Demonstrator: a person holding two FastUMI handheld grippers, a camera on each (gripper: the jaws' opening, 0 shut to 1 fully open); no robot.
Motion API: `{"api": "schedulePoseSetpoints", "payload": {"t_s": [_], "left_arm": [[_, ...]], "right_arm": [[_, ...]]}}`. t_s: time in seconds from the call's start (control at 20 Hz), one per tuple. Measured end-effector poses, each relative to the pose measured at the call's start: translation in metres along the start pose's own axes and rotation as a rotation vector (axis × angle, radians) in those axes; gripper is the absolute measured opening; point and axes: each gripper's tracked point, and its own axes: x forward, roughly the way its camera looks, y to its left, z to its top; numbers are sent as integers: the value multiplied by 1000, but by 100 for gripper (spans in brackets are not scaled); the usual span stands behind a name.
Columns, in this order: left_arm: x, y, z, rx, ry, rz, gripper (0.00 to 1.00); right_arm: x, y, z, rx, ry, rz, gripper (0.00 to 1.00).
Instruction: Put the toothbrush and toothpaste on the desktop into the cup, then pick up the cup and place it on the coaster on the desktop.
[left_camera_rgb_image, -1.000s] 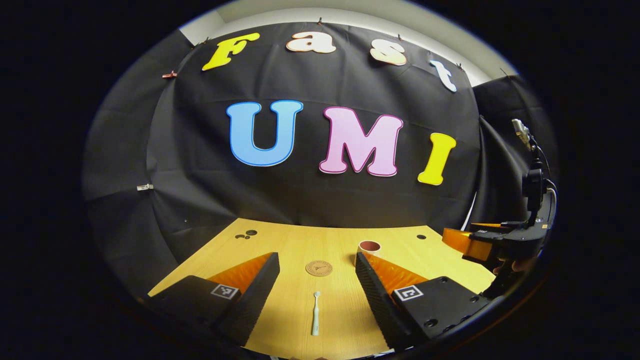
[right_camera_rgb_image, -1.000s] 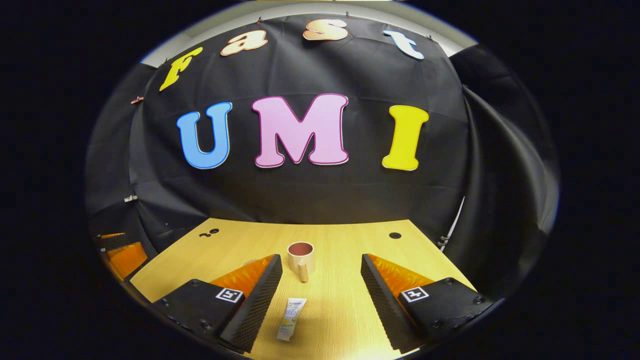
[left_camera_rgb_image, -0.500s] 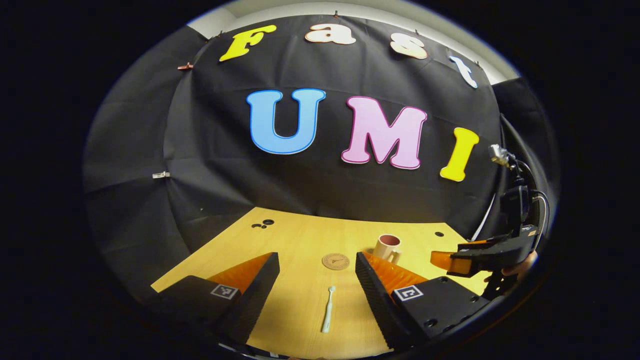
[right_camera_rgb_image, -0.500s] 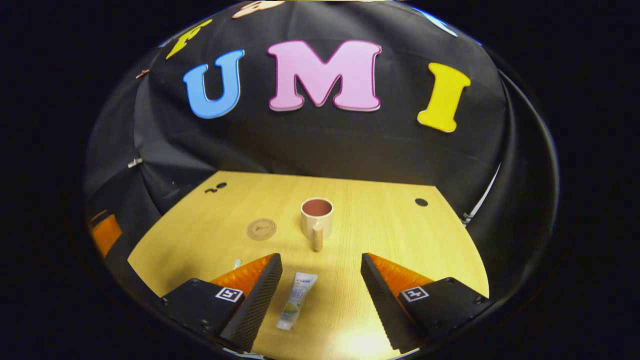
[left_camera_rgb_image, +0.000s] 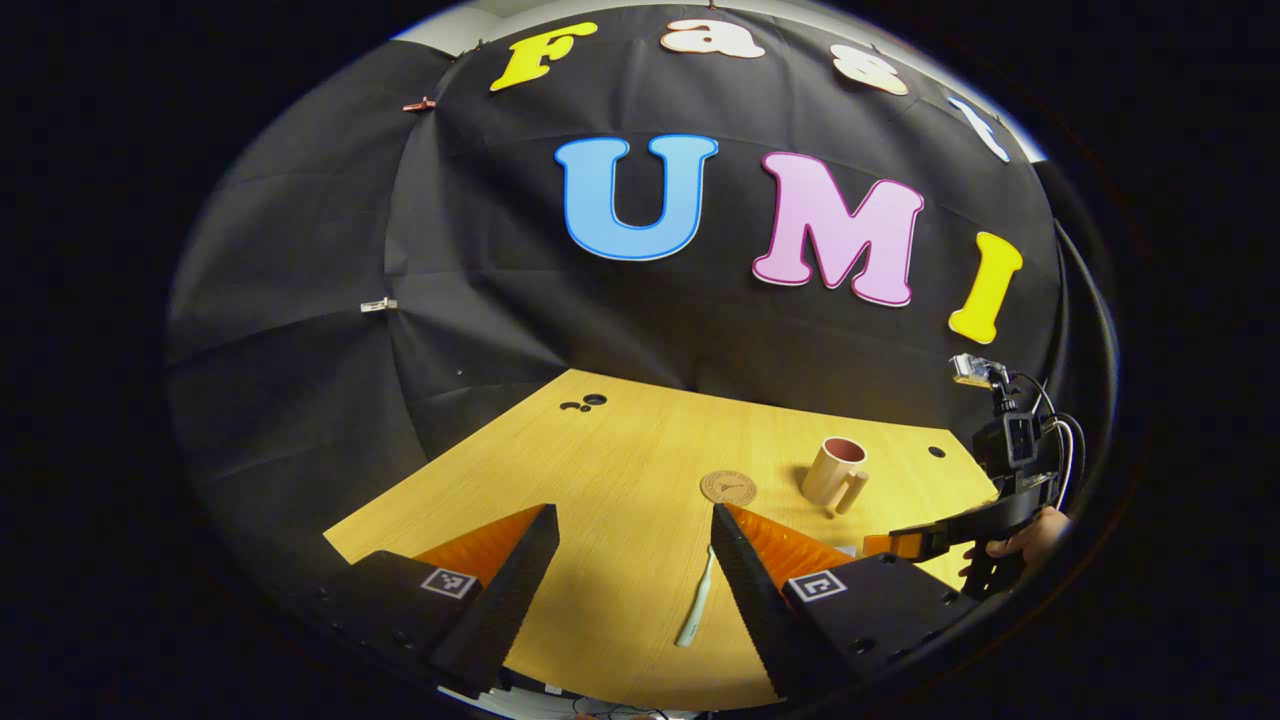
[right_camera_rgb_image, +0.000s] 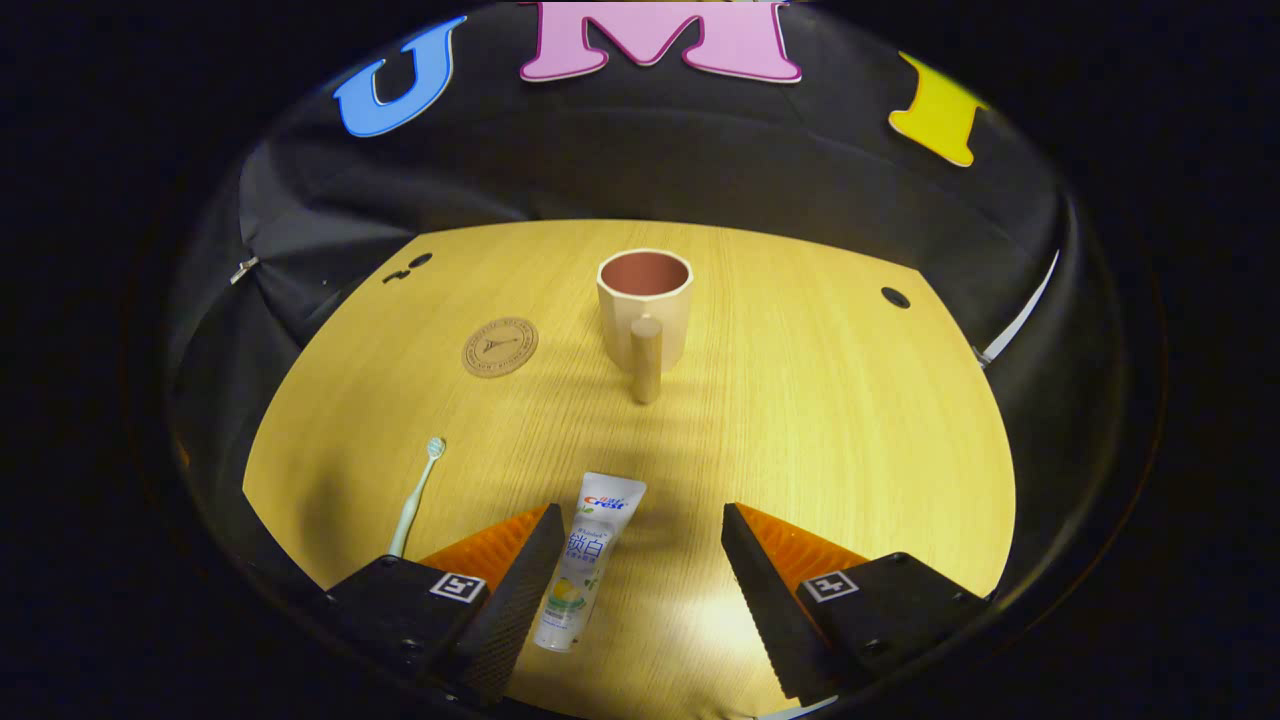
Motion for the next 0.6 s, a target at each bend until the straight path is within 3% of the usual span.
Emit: {"api": "schedulePoseSetpoints", "payload": {"t_s": [0.3,0.6], "left_arm": [[-3,8,-22,-10,59,62,97],[-7,5,-38,-3,102,77,97]], "right_arm": [[35,17,-23,-13,117,35,99],[53,22,-51,-63,214,30,98]]}}
